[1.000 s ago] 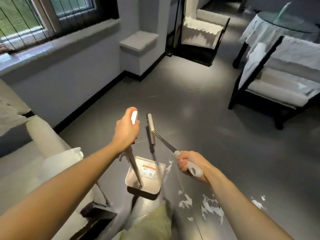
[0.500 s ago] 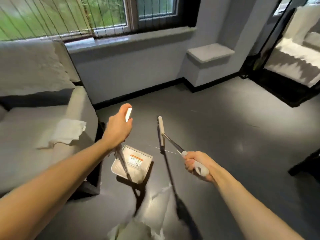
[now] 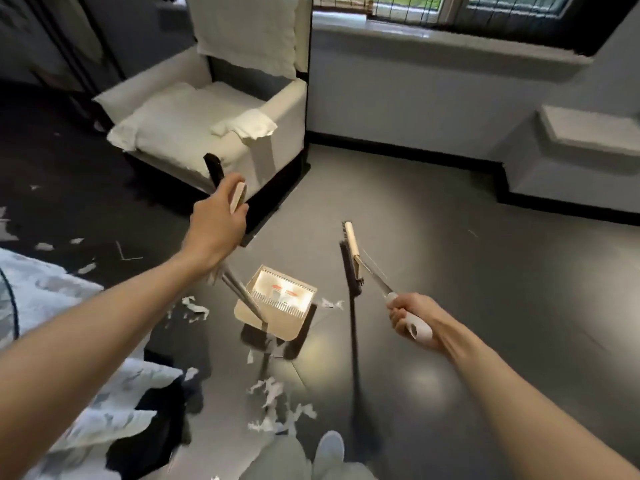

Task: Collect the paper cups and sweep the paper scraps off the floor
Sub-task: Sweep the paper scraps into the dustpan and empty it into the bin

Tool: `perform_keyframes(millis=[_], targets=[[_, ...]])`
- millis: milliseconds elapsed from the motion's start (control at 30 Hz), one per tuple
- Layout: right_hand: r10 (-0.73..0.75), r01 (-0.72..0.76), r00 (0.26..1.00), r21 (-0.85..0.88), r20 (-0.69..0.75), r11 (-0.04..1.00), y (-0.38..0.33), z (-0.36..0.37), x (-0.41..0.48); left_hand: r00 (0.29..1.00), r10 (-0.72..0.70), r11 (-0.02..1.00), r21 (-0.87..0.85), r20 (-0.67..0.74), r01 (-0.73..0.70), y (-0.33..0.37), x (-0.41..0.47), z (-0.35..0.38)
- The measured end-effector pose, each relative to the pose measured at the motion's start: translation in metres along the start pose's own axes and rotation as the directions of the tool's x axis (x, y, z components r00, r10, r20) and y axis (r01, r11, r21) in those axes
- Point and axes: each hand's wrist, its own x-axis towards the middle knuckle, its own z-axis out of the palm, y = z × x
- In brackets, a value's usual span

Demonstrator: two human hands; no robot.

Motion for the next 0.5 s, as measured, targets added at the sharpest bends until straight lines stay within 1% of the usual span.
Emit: perform_keyframes(millis=[133,267,400,433,500], targets=[[0.041,-0.041,0.999,-0.188,-0.003,0.981,0.052,-0.003,0.007,0.993,-0.093,0.996,-0.024,-0.075,0.091,-0.01,-0.08,-0.021],[0.143,-0.123,0.988,-0.288,0.05,0.95,0.103,0.0,0.013,0.967,-0.188,0.982,-0.032,-0.173,0.185,-0.016,-0.156,-0.04],[0.191,-0.134,0.981,-0.548,0.047,0.826,0.158,-0.003,-0.005,0.933,-0.27,0.963,-0.065,-0.236,0.262,-0.022,-0.241,-0.053],[0.207,-0.139,0.977,-0.566,0.058,0.813,0.172,-0.006,-0.014,0.925,-0.289,0.957,-0.08,-0.246,0.278,-0.023,-0.264,-0.055],[0.248,-0.154,0.963,-0.538,0.107,0.829,0.198,-0.014,-0.036,0.917,-0.306,0.952,-0.108,-0.256,0.288,-0.025,-0.307,-0.057]])
